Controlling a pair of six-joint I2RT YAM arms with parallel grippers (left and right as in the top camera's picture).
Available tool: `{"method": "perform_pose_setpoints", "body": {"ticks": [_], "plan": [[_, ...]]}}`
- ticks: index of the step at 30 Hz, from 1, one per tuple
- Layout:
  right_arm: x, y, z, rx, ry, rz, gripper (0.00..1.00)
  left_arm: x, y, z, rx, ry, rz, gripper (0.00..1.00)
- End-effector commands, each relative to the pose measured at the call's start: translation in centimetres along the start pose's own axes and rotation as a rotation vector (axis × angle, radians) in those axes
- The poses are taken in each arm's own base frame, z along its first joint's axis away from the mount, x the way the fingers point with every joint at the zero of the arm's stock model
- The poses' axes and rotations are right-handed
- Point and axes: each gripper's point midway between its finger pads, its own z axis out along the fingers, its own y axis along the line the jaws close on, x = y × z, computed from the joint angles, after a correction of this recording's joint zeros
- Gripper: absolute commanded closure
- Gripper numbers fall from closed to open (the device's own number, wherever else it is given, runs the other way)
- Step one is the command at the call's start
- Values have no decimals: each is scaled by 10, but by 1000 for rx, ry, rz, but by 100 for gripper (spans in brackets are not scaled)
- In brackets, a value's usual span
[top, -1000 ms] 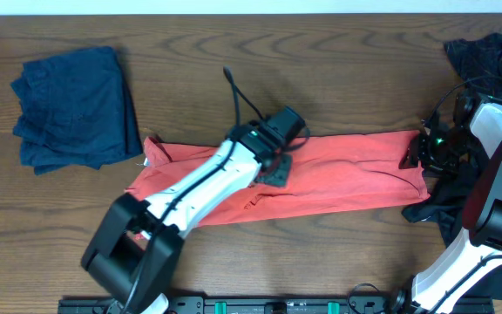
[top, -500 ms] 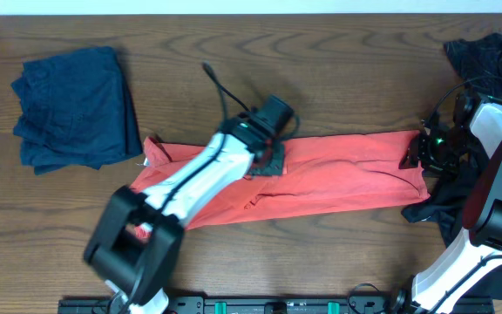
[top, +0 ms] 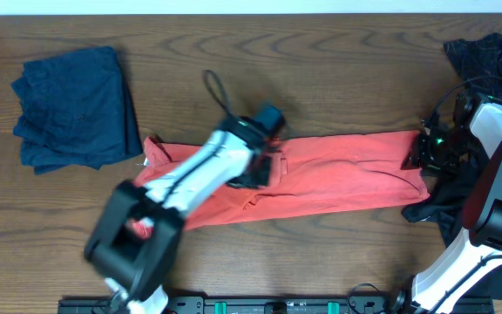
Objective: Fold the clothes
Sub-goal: 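Fold the strip's right end leftward toward center with the right gripper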
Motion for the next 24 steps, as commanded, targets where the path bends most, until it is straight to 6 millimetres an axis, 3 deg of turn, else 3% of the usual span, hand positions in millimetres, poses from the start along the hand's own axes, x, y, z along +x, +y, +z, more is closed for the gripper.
{"method": "perform_pose_setpoints", "body": {"ticks": [1, 5, 8, 11, 17, 24], "plan": [[3, 16, 7, -74, 18, -66, 77, -30, 58, -63, -79, -183, -114, 78], [4, 45, 6, -190, 9, -179, 79, -25, 121, -99, -99, -225, -292, 75], [5, 52, 9, -183, 17, -212, 96, -17, 158, -114, -107, -242, -424, 75], [5, 55, 10, -176, 17, -226, 99, -10, 188, -121, -121, -245, -524, 75], [-3, 38, -1, -55, 19, -205, 99, -7, 200, -122, -129, -236, -563, 75], [-47, 11, -54, 100, -119, -63, 99, -6, 200, -122, -129, -234, -563, 75]]}}
